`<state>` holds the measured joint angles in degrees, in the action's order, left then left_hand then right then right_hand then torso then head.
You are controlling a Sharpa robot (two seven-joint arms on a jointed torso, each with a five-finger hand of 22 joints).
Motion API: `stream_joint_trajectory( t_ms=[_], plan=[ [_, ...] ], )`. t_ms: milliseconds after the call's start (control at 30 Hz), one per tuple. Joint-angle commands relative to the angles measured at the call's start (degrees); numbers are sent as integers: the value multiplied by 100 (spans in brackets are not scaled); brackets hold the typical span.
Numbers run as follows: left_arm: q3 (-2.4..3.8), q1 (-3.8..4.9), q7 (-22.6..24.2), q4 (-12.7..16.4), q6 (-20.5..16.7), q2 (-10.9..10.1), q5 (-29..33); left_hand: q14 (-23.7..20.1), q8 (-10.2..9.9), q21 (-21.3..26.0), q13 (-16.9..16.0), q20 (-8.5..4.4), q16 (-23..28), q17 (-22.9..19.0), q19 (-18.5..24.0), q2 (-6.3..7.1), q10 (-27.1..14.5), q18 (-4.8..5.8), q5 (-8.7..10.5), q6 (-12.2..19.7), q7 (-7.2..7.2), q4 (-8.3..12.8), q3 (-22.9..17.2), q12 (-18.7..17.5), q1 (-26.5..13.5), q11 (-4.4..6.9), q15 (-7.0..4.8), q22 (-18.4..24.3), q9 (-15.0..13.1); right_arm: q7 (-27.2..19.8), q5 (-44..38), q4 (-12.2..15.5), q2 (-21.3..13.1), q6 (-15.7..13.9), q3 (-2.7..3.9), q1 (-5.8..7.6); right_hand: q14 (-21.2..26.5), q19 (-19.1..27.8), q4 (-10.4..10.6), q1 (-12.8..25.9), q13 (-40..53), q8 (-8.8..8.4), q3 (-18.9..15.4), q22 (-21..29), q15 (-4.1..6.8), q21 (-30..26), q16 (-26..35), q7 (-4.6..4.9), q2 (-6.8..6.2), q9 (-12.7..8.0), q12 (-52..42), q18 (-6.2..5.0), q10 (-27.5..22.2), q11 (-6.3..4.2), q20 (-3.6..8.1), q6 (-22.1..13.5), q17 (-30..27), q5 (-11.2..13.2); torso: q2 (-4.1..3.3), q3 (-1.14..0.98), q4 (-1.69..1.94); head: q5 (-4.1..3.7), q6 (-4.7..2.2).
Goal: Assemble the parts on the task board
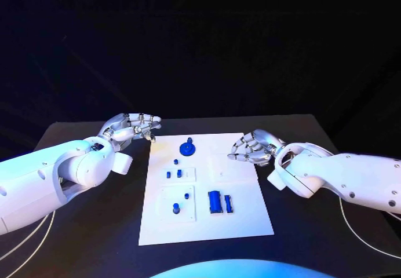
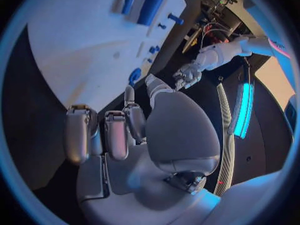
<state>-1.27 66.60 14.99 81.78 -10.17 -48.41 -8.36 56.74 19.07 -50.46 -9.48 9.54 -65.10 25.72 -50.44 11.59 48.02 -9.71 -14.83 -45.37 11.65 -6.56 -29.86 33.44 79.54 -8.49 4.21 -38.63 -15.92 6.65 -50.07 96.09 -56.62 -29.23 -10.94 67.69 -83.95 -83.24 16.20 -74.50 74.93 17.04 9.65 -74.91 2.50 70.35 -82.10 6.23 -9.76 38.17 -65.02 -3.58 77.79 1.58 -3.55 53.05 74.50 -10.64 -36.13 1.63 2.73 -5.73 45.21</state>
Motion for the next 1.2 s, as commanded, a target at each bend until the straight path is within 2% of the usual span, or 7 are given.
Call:
stream_joint_trajectory(
  t_ms=[33, 500, 533, 633, 867, 900, 1200],
  plan=[
    [6, -1, 625, -148, -269, 97, 481, -406, 100, 257, 75, 25, 277, -117, 232, 16, 30, -71, -2, -85, -26, -71, -15, -54, -62, 49, 5, 118, -25, -1599, 1674, -525, 259, -278, 18, 48, -10, 186, 3, -131, -197, -42, 18, -646, -60, -832, 390, 47, 39, 5, 833, -154, -443, 42, -39, -95, -274, -17, 76, 27, -14, -33, -157],
    [9, -29, 1252, -1304, -898, 845, 1063, -1608, -387, 3841, 590, 712, 4394, -1666, 1330, 82, 328, 75, 46, 129, -208, -276, 118, -2239, 58, -320, 656, 2438, 293, -3162, 3851, -2934, 1544, 569, 176, 21, 2772, 2331, -35, -665, -5082, -708, 784, 3243, -793, -6667, 5681, 573, -17, -974, 5258, -670, -2164, 698, -781, -499, -4525, 354, 217, -33, 19, 24, -711],
    [5, -18, 880, -1255, -532, 817, 751, -5674, -1907, 5046, 948, -954, 6510, -2572, 5044, -1159, -4802, 971, 1483, 4537, -1165, 656, 2986, -3344, -2363, 849, -421, 3863, 1592, -2499, 3121, -2858, 1511, 143, 174, 40, 8395, 4127, -1620, 1794, -7493, -1704, -965, 7491, -250, -7035, 8210, -623, 976, -3817, 6502, 358, -7779, -158, 355, -5305, -7450, 1064, 193, -12, 8, 9, -654],
    [7, -30, 891, -1217, -585, 809, 753, -5674, -1907, 5046, 948, -954, 6510, -2572, 5044, -1159, -4802, 971, 1483, 4537, -1165, 656, 2986, -3344, -2689, 849, -421, 3863, 1592, -2526, 3165, -2805, 1503, 104, 196, 22, 8395, 8324, -1620, 2099, -7493, -1704, -965, 7491, -250, -7035, 8210, -623, 976, -3817, 6502, 358, -7779, -158, 355, -5305, -7450, 1064, 208, -19, -5, 36, -674],
    [29, -143, 999, -843, -1101, 729, 768, -5674, -1907, 5046, 948, -954, 6510, -2572, 5044, -1159, -4802, 971, 1483, 4537, -1165, 656, 2986, -3344, -7954, 849, -421, 3863, 1592, -2789, 3599, -2288, 1430, -271, 408, -161, 8395, 8324, -1620, 3414, -7493, -1704, -965, 7491, -250, -7035, 8210, -623, 976, -3817, 6502, 358, -7779, -158, 355, -5305, -7450, 1064, 346, -88, -134, 294, -871],
    [34, -169, 1024, -757, -1220, 710, 772, -5674, -1907, 5046, 948, -954, 6510, -2572, 5044, -1159, -4802, 971, 1483, 4537, -1165, 656, 2986, -3344, -7954, 849, -421, 3863, 1592, -2850, 3699, -2170, 1413, -358, 456, -203, 8395, 8324, -1620, 7450, -7493, -1704, -965, 7491, -250, -7035, 8210, -623, 976, -3817, 6502, 358, -7779, -158, 355, -5305, -7450, 1064, 374, -102, -160, 347, -911],
    [97, -489, 1332, 304, -2686, 482, 815, -5674, -1907, 5046, 948, -954, 6510, -2572, 5044, -1159, -4802, 971, 1483, 4537, -1165, 656, 2986, -3344, -7954, 849, -421, 3863, 1592, -3480, 4736, -936, 1239, -1255, 962, -639, 8395, 8324, -1620, 7450, -7493, -1704, -965, 7491, -250, -7035, 8210, -623, 976, -3817, 6502, 358, -7779, -158, 355, -5305, -7450, 1064, 495, -163, -273, 573, -1083]
  ],
)
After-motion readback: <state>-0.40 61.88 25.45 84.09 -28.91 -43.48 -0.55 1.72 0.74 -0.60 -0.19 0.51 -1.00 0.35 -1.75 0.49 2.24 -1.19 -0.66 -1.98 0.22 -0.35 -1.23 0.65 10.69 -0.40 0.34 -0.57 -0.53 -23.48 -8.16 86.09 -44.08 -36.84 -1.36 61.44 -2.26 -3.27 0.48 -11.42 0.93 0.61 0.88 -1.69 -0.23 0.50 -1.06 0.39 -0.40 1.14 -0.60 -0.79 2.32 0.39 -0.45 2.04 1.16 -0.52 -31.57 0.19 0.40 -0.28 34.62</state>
